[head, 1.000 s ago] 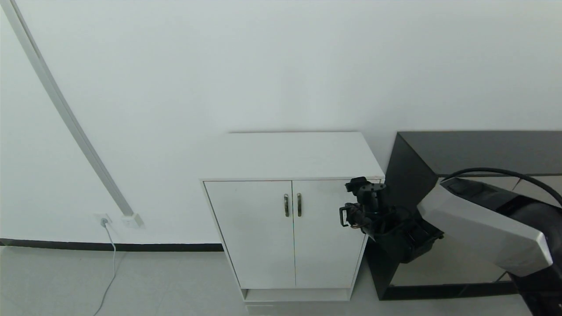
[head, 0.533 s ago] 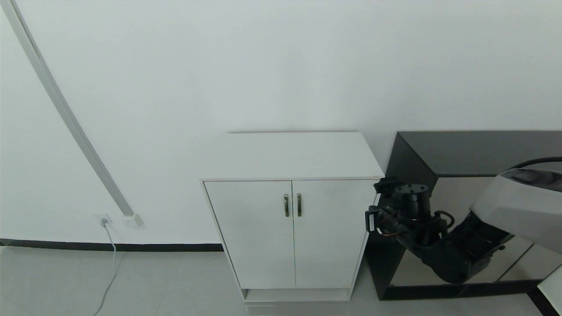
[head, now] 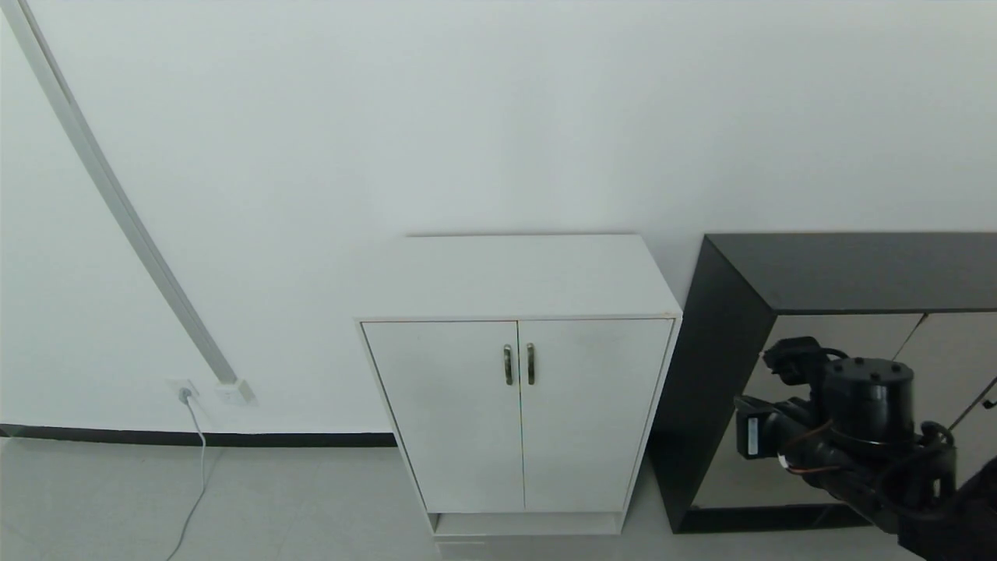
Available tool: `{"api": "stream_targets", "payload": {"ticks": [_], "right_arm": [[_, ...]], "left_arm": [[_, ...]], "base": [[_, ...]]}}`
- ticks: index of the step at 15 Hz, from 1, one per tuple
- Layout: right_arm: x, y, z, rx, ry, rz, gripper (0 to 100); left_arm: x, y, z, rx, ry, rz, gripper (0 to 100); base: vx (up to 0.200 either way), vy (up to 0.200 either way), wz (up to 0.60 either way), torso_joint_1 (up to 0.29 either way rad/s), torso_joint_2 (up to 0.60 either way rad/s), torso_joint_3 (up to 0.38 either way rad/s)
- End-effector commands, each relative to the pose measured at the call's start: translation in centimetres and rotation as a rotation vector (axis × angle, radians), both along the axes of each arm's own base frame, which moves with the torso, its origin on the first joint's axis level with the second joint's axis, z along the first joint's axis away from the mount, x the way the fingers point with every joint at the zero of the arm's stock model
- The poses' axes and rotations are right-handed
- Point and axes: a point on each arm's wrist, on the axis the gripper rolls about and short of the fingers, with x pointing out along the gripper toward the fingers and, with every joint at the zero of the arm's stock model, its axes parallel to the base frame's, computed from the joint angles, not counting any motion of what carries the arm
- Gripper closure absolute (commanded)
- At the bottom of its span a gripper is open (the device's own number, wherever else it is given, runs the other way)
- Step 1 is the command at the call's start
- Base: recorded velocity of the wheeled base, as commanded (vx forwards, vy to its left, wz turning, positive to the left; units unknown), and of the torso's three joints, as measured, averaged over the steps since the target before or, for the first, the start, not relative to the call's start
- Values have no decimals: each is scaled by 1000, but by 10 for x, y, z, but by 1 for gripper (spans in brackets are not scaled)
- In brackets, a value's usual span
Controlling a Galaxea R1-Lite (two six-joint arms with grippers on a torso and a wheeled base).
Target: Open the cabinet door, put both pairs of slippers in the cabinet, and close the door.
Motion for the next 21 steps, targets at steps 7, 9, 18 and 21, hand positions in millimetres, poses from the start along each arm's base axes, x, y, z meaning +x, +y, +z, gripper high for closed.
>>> {"api": "stream_targets", "payload": {"ticks": [7, 9, 18, 21], "right_arm": [[-69, -62, 1, 46, -52, -207, 100], [-83, -63, 8, 44, -37, -195, 100], [-161, -67, 22, 25, 47, -49, 100], [-194, -77, 22, 36, 20, 43, 100]], "left_arm": [[0, 0, 0, 0, 0, -1, 100], [0, 0, 0, 0, 0, -1, 100], [0, 0, 0, 0, 0, -1, 100], [0, 0, 0, 0, 0, -1, 100]], "base": [[0, 0, 0, 0, 0, 0], [0, 0, 0, 0, 0, 0], [0, 0, 0, 0, 0, 0], [0, 0, 0, 0, 0, 0]]}}
